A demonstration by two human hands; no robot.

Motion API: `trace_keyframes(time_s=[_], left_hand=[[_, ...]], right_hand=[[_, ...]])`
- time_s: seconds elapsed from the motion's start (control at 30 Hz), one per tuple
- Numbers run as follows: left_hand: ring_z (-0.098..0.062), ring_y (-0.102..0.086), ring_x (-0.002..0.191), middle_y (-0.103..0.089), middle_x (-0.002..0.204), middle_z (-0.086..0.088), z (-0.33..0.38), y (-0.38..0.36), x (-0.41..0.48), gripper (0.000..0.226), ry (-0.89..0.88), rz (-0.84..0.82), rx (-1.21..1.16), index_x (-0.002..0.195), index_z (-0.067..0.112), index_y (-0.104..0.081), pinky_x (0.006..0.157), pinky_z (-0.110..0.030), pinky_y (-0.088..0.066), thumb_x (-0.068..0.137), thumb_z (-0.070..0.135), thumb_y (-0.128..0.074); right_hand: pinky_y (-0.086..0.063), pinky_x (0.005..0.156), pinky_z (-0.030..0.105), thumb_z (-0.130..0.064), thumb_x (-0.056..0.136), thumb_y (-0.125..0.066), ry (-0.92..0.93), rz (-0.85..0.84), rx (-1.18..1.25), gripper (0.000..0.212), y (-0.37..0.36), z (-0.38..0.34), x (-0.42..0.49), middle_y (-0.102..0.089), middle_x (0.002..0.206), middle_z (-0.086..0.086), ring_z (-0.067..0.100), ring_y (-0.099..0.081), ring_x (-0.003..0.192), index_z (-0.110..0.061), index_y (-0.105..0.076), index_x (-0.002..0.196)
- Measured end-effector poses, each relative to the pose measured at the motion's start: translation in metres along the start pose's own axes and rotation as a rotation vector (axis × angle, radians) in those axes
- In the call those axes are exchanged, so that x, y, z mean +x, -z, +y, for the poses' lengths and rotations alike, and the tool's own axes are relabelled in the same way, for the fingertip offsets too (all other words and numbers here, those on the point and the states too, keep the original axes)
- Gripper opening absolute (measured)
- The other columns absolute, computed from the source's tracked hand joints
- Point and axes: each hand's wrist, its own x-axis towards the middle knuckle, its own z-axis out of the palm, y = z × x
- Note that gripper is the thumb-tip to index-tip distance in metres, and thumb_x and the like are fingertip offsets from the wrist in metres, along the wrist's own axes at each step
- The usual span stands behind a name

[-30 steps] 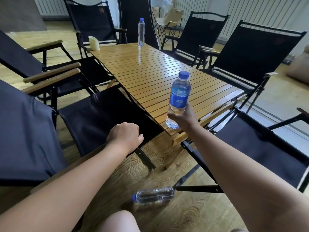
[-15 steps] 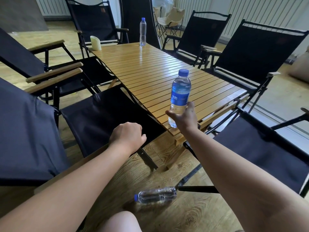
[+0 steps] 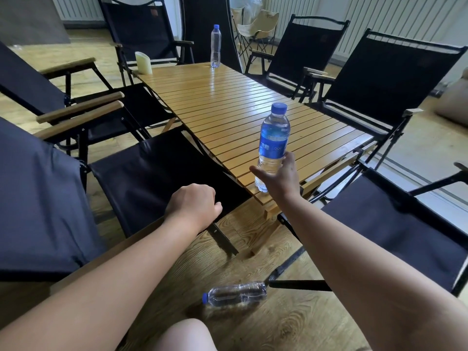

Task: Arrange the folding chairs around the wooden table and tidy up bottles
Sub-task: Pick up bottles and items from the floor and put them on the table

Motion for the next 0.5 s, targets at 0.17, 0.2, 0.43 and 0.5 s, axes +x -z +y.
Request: trace_keyframes(time_s=[0.17, 0.2, 0.43, 0.5], left_hand=[[-0.022, -0.065, 0.083, -0.066, 0.089, -0.002, 0.0, -0.001, 0.0, 0.028, -0.006, 0.013, 0.041, 0.098, 0.023, -0.067, 0.061, -0.031, -0.057, 0.094, 0.048, -0.053], [-0.022, -0.066, 0.082, -0.067, 0.088, -0.002, 0.001, -0.001, 0.0, 0.029, -0.002, 0.016, 0.058, 0.097, 0.023, -0.067, 0.061, -0.032, -0.058, 0.094, 0.048, -0.052], [-0.019, -0.064, 0.069, -0.065, 0.075, 0.001, -0.003, -0.004, -0.002, 0.029, -0.043, 0.02, 0.055, 0.088, 0.023, -0.067, 0.05, -0.026, -0.052, 0.093, 0.047, -0.053], [-0.022, -0.065, 0.074, -0.066, 0.08, 0.0, -0.002, -0.004, -0.001, 0.028, -0.035, 0.008, 0.041, 0.091, 0.023, -0.067, 0.056, -0.031, -0.056, 0.093, 0.047, -0.053]], right_hand=[[-0.031, 0.105, 0.039, -0.062, 0.063, -0.082, 0.273, 0.212, -0.172, 0.105, 0.011, -0.009, -0.012, -0.041, 0.136, 0.007, 0.023, -0.037, 0.127, -0.019, -0.034, 0.146], [-0.029, 0.103, 0.036, -0.061, 0.063, -0.081, 0.329, 0.245, -0.182, 0.105, 0.014, -0.014, -0.014, -0.041, 0.135, 0.008, 0.022, -0.037, 0.126, -0.018, -0.035, 0.146], [-0.044, 0.094, 0.039, -0.047, 0.074, -0.075, 0.632, 0.148, -0.059, 0.078, 0.018, -0.03, -0.042, -0.048, 0.125, 0.016, 0.024, -0.048, 0.112, -0.022, -0.034, 0.135], [-0.05, 0.082, 0.034, -0.038, 0.081, -0.072, 0.743, -0.032, -0.081, 0.065, 0.015, -0.016, -0.06, -0.054, 0.116, 0.011, 0.01, -0.047, 0.099, -0.018, -0.039, 0.133]])
